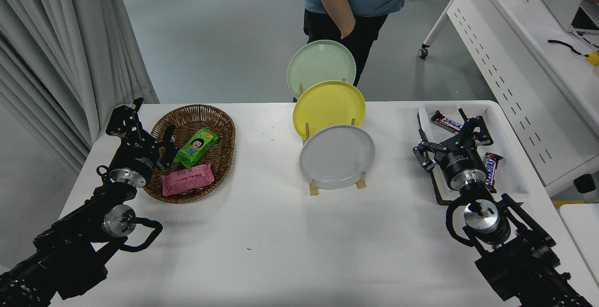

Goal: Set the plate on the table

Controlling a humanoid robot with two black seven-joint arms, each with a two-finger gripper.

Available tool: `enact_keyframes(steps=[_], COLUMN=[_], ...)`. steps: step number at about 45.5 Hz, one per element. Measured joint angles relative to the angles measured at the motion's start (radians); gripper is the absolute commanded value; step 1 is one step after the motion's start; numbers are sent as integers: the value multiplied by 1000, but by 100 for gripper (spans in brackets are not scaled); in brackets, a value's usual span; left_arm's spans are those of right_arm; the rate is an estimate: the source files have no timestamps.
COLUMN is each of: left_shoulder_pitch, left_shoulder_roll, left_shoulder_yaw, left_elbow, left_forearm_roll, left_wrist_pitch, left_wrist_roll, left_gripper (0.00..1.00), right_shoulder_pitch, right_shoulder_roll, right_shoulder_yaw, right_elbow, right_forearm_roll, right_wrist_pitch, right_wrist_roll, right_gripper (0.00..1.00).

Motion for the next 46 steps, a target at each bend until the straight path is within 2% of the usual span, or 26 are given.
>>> enact_keyframes(steps=[46], left_shoulder_pitch=[0], left_shoulder_roll=[-7], left_shoulder_yaw=[-5], left_elbow=[0], left_forearm_roll=[-7], left_wrist_pitch=[8], left_wrist_roll=[-1], left_gripper=[100], right_shoulder_pitch=[33], right_shoulder_roll=[-14], right_shoulder_yaw=[-13], right_elbow=[-1], right_forearm_roll=[2], right_wrist_pitch=[-10], right_wrist_roll=[-1], right_gripper=[100])
